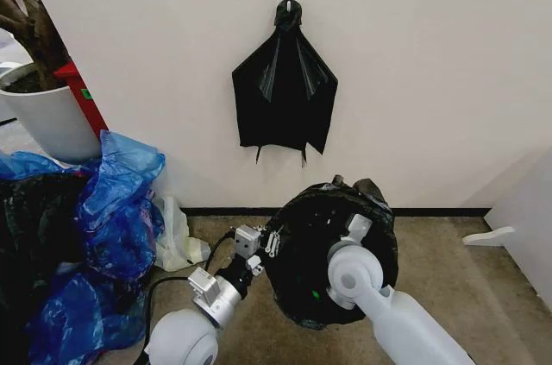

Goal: Place the garbage bag over the trash bin.

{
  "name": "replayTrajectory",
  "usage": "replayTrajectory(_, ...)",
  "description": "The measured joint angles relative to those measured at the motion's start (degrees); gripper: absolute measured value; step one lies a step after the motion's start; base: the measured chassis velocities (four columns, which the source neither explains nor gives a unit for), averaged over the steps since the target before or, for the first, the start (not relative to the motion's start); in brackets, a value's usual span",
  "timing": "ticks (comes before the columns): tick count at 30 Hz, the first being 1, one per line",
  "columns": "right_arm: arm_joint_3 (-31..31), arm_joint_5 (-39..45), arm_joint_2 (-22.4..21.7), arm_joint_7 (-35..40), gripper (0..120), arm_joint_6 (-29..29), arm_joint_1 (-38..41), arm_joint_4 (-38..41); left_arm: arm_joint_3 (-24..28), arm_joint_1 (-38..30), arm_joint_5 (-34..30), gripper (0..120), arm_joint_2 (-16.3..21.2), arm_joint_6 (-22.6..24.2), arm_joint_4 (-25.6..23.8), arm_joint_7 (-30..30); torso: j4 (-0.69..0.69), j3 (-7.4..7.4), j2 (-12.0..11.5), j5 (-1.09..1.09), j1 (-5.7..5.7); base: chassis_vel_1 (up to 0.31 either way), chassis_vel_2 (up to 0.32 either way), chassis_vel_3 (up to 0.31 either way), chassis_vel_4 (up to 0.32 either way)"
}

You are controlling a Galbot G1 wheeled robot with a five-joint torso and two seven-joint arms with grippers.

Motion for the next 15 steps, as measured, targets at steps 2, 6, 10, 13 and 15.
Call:
replayTrajectory(2,-0.25,0.45,-0.57,0.37,0,-0.04,-0.78,2.08,-0.52,-0.48,0.02,1,-0.27,-0.03,1.03,-0.01,0.02,0.0,0.0,-0.02,0.0,0.0,0.0,0.0,0.0)
replayTrajectory(6,-0.57,1.85,-1.66,0.63,0,-0.61,-2.32,5.73,-1.4,-1.16,1.03,1,-0.66,-0.97,3.36,-0.02,0.02,0.0,0.0,-0.01,0.0,0.0,0.0,0.0,0.0)
replayTrajectory(10,-1.1,2.43,-3.05,0.76,0,-1.07,-4.14,8.7,-2.08,-1.89,2.97,1,-1.07,-2.38,6.2,0.27,0.02,0.0,0.0,-0.01,0.0,0.0,0.0,0.0,0.0)
replayTrajectory(13,-1.2,3.36,-3.7,0.33,0,-1.39,-5.43,10.18,-2.25,-2.27,4.27,1,-1.4,-3.41,7.66,0.88,0.01,0.0,0.0,-0.01,0.0,0.0,0.0,0.0,0.0)
replayTrajectory(15,-0.9,4.36,-3.86,-1.34,0,-1.68,-6.0,10.78,-2.37,-2.29,4.86,1,-1.5,-3.65,8.12,1.47,0.02,0.0,0.0,-0.01,0.0,0.0,0.0,0.0,0.0)
